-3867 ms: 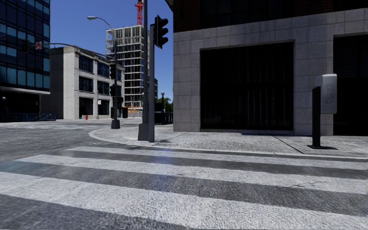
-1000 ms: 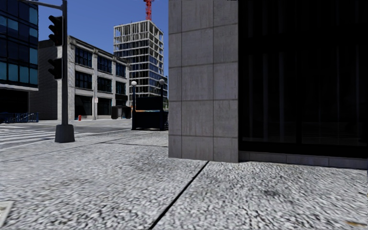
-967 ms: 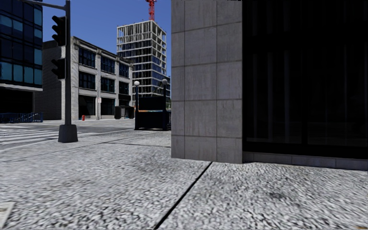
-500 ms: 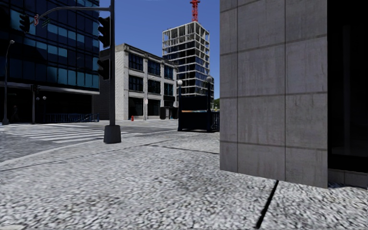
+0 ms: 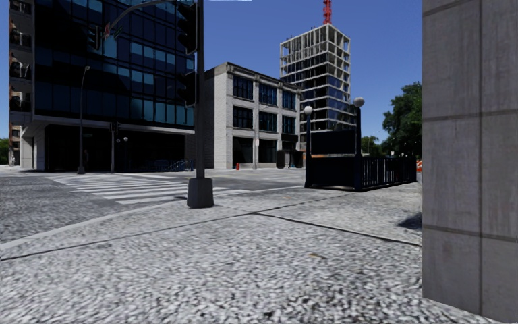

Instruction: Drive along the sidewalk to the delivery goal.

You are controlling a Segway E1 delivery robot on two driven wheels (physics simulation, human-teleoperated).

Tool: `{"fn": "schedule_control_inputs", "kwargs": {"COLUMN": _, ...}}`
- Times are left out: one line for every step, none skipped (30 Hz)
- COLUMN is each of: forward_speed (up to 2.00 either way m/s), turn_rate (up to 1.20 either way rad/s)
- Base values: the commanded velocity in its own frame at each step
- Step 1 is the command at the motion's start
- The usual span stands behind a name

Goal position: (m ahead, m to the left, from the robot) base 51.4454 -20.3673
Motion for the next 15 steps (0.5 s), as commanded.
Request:
{"fn": "schedule_control_inputs", "kwargs": {"forward_speed": 2.0, "turn_rate": 0.55}}
{"fn": "schedule_control_inputs", "kwargs": {"forward_speed": 2.0, "turn_rate": 0.55}}
{"fn": "schedule_control_inputs", "kwargs": {"forward_speed": 2.0, "turn_rate": 0.59}}
{"fn": "schedule_control_inputs", "kwargs": {"forward_speed": 2.0, "turn_rate": 0.6}}
{"fn": "schedule_control_inputs", "kwargs": {"forward_speed": 2.0, "turn_rate": 0.6}}
{"fn": "schedule_control_inputs", "kwargs": {"forward_speed": 2.0, "turn_rate": 0.6}}
{"fn": "schedule_control_inputs", "kwargs": {"forward_speed": 2.0, "turn_rate": 0.6}}
{"fn": "schedule_control_inputs", "kwargs": {"forward_speed": 2.0, "turn_rate": 0.6}}
{"fn": "schedule_control_inputs", "kwargs": {"forward_speed": 2.0, "turn_rate": 0.6}}
{"fn": "schedule_control_inputs", "kwargs": {"forward_speed": 2.0, "turn_rate": 0.6}}
{"fn": "schedule_control_inputs", "kwargs": {"forward_speed": 2.0, "turn_rate": 0.6}}
{"fn": "schedule_control_inputs", "kwargs": {"forward_speed": 2.0, "turn_rate": 0.6}}
{"fn": "schedule_control_inputs", "kwargs": {"forward_speed": 2.0, "turn_rate": 0.6}}
{"fn": "schedule_control_inputs", "kwargs": {"forward_speed": 2.0, "turn_rate": 0.6}}
{"fn": "schedule_control_inputs", "kwargs": {"forward_speed": 2.0, "turn_rate": 0.6}}
